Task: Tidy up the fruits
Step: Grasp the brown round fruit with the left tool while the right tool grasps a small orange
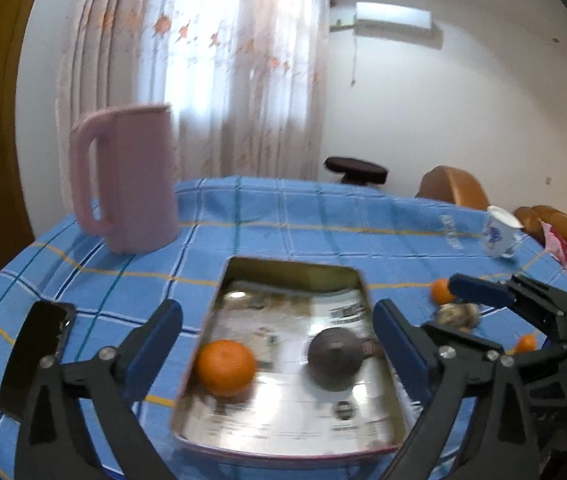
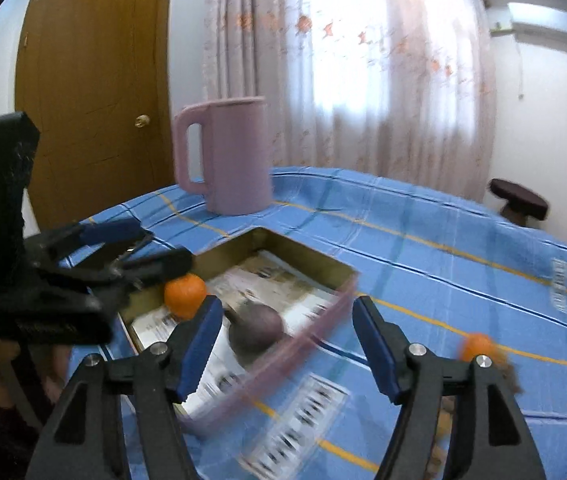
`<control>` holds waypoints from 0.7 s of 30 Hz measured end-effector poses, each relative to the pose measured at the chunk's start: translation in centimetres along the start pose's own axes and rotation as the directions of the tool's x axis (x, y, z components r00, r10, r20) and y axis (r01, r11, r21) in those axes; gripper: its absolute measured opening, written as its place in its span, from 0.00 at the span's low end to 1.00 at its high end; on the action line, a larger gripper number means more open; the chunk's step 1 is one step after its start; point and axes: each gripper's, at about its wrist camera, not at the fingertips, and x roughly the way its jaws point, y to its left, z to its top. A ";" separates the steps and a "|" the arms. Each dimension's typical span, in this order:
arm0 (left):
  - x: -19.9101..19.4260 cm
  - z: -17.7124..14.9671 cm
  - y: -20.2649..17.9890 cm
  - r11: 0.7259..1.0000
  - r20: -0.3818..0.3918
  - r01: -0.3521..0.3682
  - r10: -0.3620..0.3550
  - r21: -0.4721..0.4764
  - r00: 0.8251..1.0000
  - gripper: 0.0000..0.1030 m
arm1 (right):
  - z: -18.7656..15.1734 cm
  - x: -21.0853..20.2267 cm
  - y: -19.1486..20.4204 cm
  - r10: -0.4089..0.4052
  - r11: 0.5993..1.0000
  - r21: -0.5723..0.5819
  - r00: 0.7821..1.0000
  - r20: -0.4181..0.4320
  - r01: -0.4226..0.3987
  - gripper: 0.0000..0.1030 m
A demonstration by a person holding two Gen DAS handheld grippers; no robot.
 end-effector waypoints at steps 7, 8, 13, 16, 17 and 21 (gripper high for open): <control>0.1 -0.7 -6.4 0.989 -0.020 0.121 -0.119 0.091 0.993 0.96 | -4.2 -6.3 -5.9 -0.204 0.972 0.118 0.979 -0.008 0.204 0.67; 0.2 -1.0 -7.6 0.985 -0.037 0.141 -0.138 0.103 0.990 0.96 | -5.0 -7.1 -7.0 -0.248 0.958 0.142 0.968 -0.021 0.249 0.67; 2.3 -2.4 -12.0 0.966 -0.137 0.225 -0.207 0.131 0.969 0.96 | -7.7 -8.6 -10.0 -0.358 0.912 0.176 0.929 -0.096 0.370 0.67; 3.2 -3.3 -13.7 0.955 -0.185 0.263 -0.236 0.137 0.954 0.95 | -8.8 -8.8 -11.5 -0.380 0.894 0.199 0.915 -0.134 0.400 0.67; 3.4 -3.5 -14.1 0.952 -0.199 0.270 -0.240 0.142 0.950 0.95 | -9.2 -8.8 -12.0 -0.378 0.891 0.210 0.914 -0.145 0.402 0.67; 4.6 -4.4 -15.8 0.942 -0.263 0.301 -0.256 0.149 0.930 0.90 | -10.1 -8.5 -12.9 -0.371 0.887 0.221 0.911 -0.179 0.405 0.67</control>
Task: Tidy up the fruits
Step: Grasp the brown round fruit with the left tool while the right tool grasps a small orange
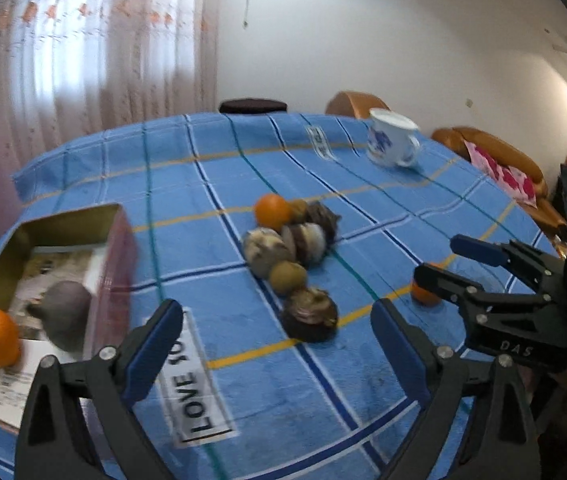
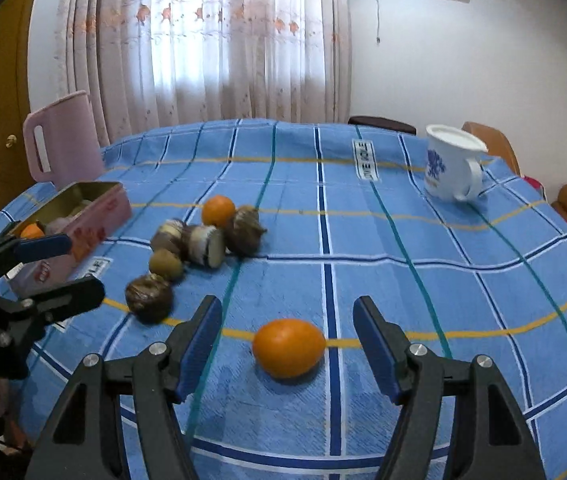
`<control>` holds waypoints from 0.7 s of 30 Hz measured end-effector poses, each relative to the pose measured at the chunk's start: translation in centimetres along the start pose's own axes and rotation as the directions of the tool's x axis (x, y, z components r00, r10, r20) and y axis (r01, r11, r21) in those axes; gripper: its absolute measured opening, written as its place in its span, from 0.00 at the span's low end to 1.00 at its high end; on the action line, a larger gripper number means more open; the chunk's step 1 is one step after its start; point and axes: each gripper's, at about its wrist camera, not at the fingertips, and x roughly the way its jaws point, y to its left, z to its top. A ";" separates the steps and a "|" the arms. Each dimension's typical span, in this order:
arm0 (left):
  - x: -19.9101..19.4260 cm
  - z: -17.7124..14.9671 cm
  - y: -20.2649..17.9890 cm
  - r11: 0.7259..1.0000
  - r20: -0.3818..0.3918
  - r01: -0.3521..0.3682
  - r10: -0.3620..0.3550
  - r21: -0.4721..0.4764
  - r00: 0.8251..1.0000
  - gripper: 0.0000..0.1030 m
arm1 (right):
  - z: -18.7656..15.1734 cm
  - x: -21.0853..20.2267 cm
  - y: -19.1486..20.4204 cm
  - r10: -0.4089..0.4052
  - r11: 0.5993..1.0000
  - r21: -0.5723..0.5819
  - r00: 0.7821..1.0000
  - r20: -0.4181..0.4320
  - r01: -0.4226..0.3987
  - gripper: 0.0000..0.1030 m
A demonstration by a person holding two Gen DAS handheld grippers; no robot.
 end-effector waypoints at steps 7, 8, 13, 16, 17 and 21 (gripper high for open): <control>2.4 0.1 -0.6 0.998 -0.085 0.061 -0.062 -0.016 0.994 0.73 | -0.2 0.9 -0.1 0.025 1.000 0.017 0.997 -0.069 -0.024 0.66; 2.7 0.1 -0.7 0.998 -0.093 0.064 -0.065 -0.012 0.994 0.72 | -0.3 1.0 -0.1 0.023 1.000 0.016 0.997 -0.072 -0.021 0.61; 3.8 0.2 -1.1 0.998 -0.132 0.067 -0.067 -0.005 0.989 0.59 | -0.4 1.9 0.2 0.026 1.000 0.002 0.991 -0.132 -0.026 0.49; 4.2 0.3 -1.1 0.997 -0.146 0.081 -0.082 -0.013 0.986 0.50 | -0.4 2.1 -0.1 0.051 0.999 0.013 0.988 -0.145 -0.049 0.48; 4.4 0.3 -1.1 0.996 -0.153 0.085 -0.087 -0.015 0.984 0.50 | -0.5 2.1 -0.1 0.050 0.999 0.014 0.988 -0.147 -0.048 0.48; 4.4 0.3 -0.9 0.995 -0.153 0.098 -0.101 -0.026 0.983 0.42 | -0.4 2.6 0.0 0.054 0.999 0.004 0.984 -0.172 -0.054 0.48</control>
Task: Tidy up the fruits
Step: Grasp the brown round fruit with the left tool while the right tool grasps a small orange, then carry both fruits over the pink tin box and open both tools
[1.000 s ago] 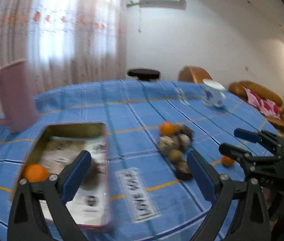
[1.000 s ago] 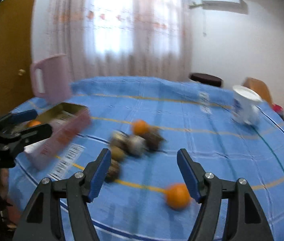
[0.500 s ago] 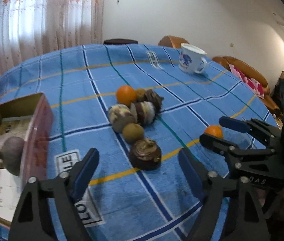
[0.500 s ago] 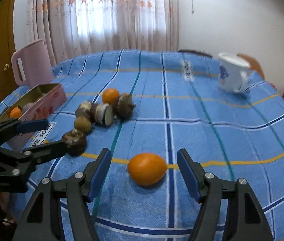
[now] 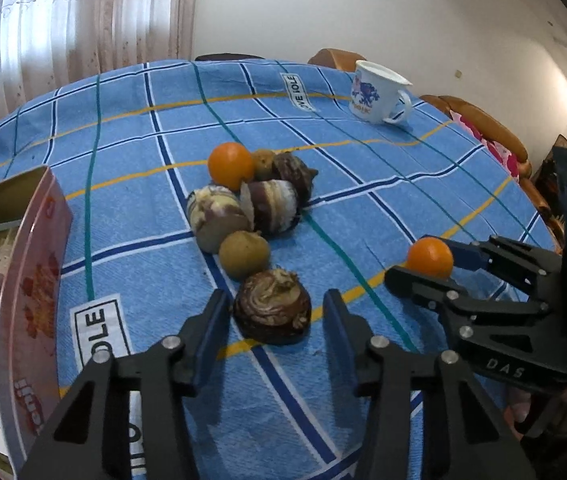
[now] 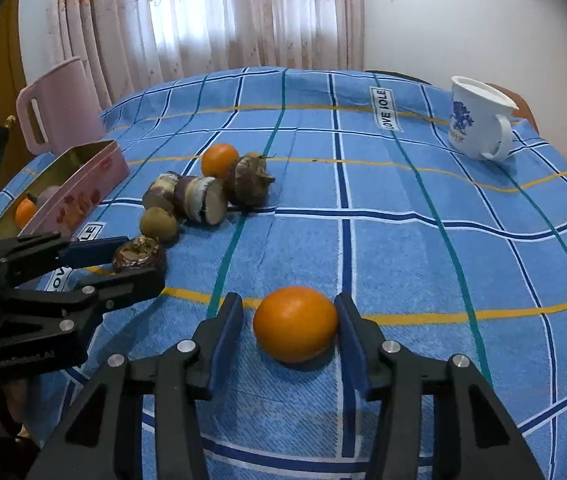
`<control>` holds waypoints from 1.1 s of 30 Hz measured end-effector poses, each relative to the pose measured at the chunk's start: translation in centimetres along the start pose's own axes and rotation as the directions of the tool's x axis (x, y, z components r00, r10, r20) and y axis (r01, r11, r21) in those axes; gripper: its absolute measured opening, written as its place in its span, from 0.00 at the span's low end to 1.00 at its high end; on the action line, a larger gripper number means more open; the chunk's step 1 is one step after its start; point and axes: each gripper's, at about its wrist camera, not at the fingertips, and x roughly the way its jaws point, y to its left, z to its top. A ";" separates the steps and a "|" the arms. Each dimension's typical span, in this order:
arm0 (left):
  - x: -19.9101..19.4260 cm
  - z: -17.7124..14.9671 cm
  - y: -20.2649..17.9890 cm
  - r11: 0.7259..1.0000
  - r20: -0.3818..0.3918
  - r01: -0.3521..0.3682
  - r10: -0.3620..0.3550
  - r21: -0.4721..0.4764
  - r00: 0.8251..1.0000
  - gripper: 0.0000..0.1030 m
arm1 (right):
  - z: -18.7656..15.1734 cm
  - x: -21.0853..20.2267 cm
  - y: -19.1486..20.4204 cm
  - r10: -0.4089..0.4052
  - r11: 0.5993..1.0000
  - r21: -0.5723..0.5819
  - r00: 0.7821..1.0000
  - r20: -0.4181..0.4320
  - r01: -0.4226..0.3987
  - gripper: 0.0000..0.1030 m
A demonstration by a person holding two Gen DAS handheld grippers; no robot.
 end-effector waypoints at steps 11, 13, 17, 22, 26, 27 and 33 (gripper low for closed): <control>-1.3 -0.5 0.3 0.999 0.065 0.032 -0.032 -0.011 0.997 0.39 | -0.3 -1.0 0.6 0.030 0.999 -0.034 0.998 0.058 -0.028 0.39; -1.8 -0.6 0.3 0.999 0.094 0.035 -0.034 -0.007 0.995 0.39 | -0.3 -1.3 0.6 0.032 0.999 -0.036 0.996 0.078 -0.029 0.39; -2.5 -0.7 0.2 1.000 0.139 0.032 -0.031 0.000 0.990 0.39 | -0.5 -2.2 0.6 0.048 0.998 -0.045 0.990 0.135 -0.042 0.39; -3.6 -1.0 0.0 1.000 0.200 0.024 -0.025 0.011 0.980 0.39 | -0.7 -3.0 0.6 0.069 0.997 -0.050 0.979 0.192 -0.060 0.39; -4.1 -1.2 -0.2 1.000 0.233 0.007 -0.009 0.012 0.972 0.39 | -0.9 -3.6 0.6 0.077 0.996 -0.051 0.969 0.235 -0.066 0.39; -4.2 -1.3 -0.3 1.000 0.239 0.003 -0.005 0.012 0.971 0.39 | -1.0 -3.7 0.6 0.078 0.996 -0.053 0.968 0.240 -0.068 0.39; -4.6 -1.5 -0.7 1.000 0.268 -0.019 0.013 0.019 0.963 0.39 | -1.2 -4.2 0.6 0.082 0.996 -0.060 0.957 0.279 -0.068 0.39</control>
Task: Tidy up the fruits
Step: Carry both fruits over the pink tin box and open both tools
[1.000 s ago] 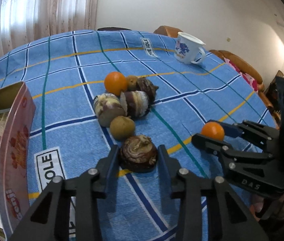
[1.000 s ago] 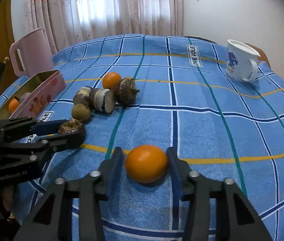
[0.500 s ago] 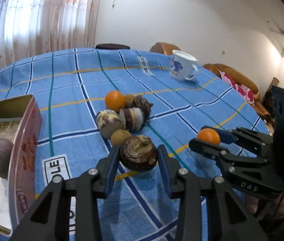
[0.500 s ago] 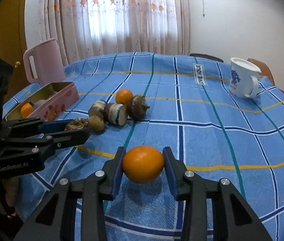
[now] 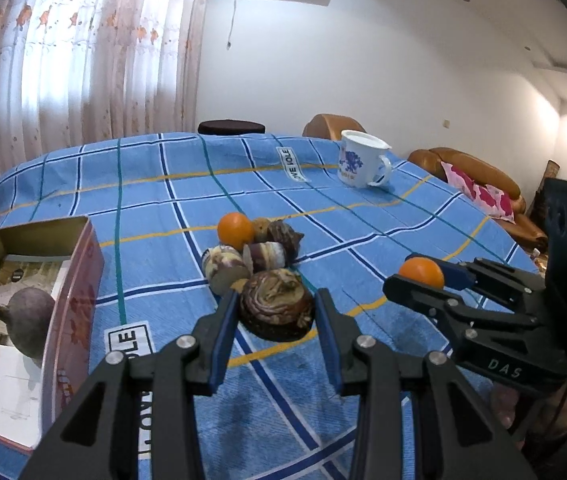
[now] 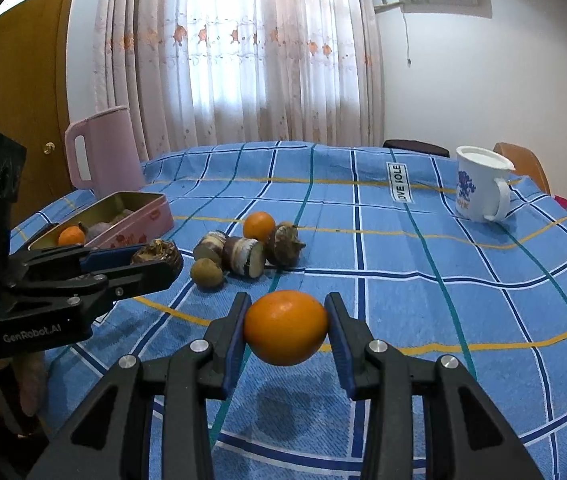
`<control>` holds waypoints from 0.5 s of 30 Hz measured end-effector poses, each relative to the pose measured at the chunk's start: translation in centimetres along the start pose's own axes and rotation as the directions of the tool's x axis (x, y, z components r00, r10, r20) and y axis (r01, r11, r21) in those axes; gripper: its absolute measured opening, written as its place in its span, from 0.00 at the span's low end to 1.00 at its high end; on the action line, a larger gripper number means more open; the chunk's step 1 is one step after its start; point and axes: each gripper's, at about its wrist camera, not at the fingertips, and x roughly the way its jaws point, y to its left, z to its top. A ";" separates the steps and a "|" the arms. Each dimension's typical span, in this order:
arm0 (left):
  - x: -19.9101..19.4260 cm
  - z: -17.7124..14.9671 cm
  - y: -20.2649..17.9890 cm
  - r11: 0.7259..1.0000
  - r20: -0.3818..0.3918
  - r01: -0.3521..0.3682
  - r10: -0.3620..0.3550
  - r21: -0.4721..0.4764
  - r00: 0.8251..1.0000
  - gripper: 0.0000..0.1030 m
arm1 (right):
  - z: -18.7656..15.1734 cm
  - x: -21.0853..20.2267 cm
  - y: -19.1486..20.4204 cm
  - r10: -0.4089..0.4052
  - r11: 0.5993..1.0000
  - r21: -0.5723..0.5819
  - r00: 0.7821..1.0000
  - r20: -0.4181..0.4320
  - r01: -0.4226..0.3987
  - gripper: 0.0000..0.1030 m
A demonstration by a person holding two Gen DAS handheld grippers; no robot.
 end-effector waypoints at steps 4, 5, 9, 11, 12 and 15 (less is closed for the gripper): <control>-0.4 -0.1 -0.2 1.000 0.020 -0.011 0.010 0.005 1.000 0.39 | -0.1 -0.3 -0.1 0.003 1.000 0.000 1.000 0.023 -0.003 0.39; -0.5 -0.1 -0.2 1.000 0.025 -0.012 0.012 0.006 1.000 0.39 | -0.1 -0.4 0.0 0.003 1.000 0.000 1.000 0.030 -0.003 0.39; -0.9 -0.2 -0.3 1.000 0.048 -0.025 0.024 0.011 0.999 0.39 | -0.2 -0.8 0.0 0.005 1.000 -0.004 0.999 0.052 -0.005 0.39; -1.0 -0.3 -0.4 0.999 0.058 -0.032 0.031 0.013 0.998 0.39 | -0.2 -0.9 0.1 0.006 1.000 -0.007 0.998 0.059 -0.005 0.39; -1.1 -0.3 -0.5 0.999 0.064 -0.036 0.035 0.013 0.997 0.39 | -0.2 -0.9 0.1 0.005 1.000 -0.008 0.998 0.064 -0.004 0.39; -1.4 -0.4 -0.4 0.999 0.079 -0.045 0.044 0.013 0.996 0.39 | -0.3 -1.2 0.2 0.006 1.000 -0.013 0.997 0.079 -0.005 0.39</control>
